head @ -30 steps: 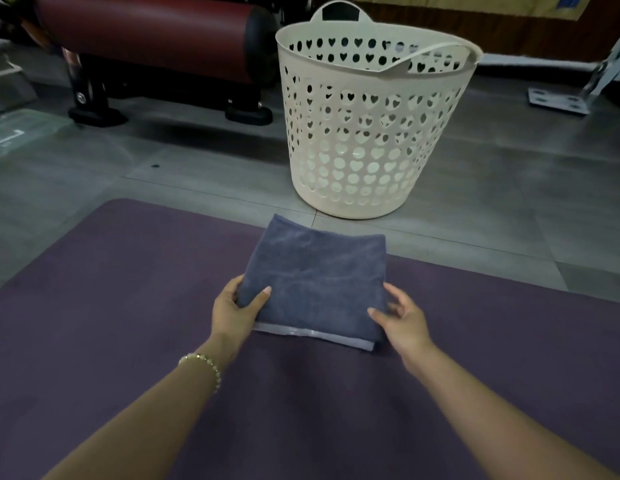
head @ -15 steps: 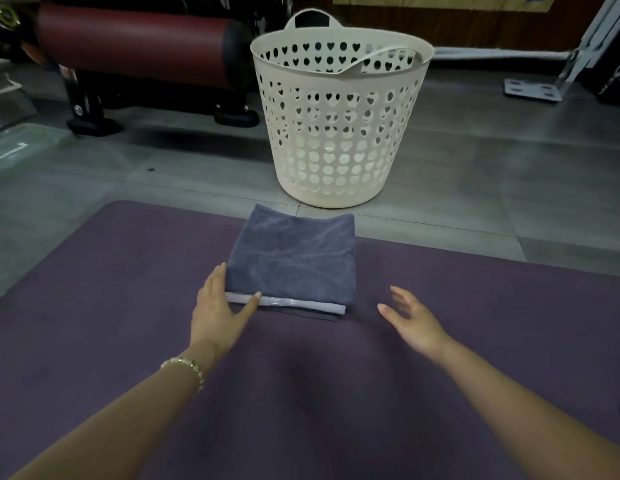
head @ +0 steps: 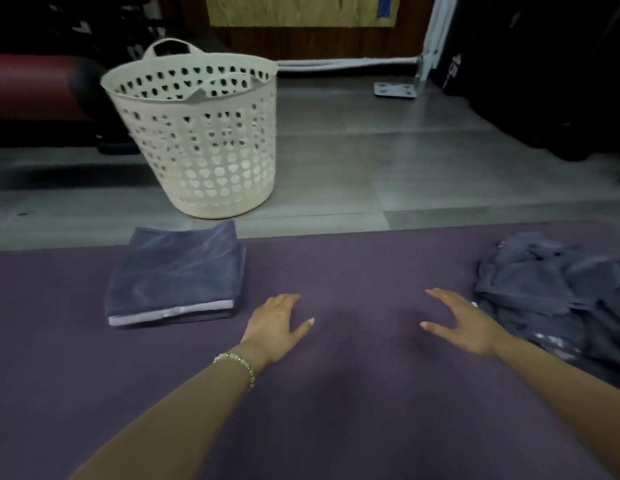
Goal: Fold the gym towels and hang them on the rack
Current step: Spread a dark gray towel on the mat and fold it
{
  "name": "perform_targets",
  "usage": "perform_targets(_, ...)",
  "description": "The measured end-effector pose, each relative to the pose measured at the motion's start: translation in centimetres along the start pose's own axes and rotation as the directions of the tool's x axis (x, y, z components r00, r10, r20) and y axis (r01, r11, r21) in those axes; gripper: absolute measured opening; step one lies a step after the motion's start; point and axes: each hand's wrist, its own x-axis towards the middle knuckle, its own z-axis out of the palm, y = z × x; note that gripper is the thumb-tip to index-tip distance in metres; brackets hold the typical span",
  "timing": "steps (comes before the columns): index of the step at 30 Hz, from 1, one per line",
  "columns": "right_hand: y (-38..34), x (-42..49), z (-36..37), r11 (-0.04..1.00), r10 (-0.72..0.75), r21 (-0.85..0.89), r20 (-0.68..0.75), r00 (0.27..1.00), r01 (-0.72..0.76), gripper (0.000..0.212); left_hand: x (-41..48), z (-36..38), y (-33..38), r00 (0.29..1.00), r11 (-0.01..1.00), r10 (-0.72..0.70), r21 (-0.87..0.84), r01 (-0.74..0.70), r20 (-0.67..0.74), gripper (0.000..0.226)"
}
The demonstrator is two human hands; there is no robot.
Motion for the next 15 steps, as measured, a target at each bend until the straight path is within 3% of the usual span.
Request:
perform_targets(2,4.3,-2.5,-1.2,0.995,0.094,0.017,-0.034,0.995,-0.094,0.073,1.8,2.1,4.2,0.994,0.996,0.065,0.047,-0.069,0.085,0.066)
perform_targets(6,12.1,-6.6,-2.7,0.963,0.257,0.121,-0.153,0.954,-0.24,0.08,4.4,6.5,12.0,0.967,0.983,0.151,0.068,-0.168,0.207,0.065)
perform_targets(10,16.0,-8.7,-5.3,0.944,0.329,0.115,-0.352,0.876,-0.308,0.075,5.9,10.1,18.0,0.935,0.972,0.202,0.054,-0.227,0.292,0.065)
perform_targets(15,19.5,-8.2,-8.0,0.924,0.378,0.117,-0.41,0.83,-0.363,0.077,7.5,12.7,20.9,0.909,0.969,0.223,0.02,-0.245,0.353,0.065)
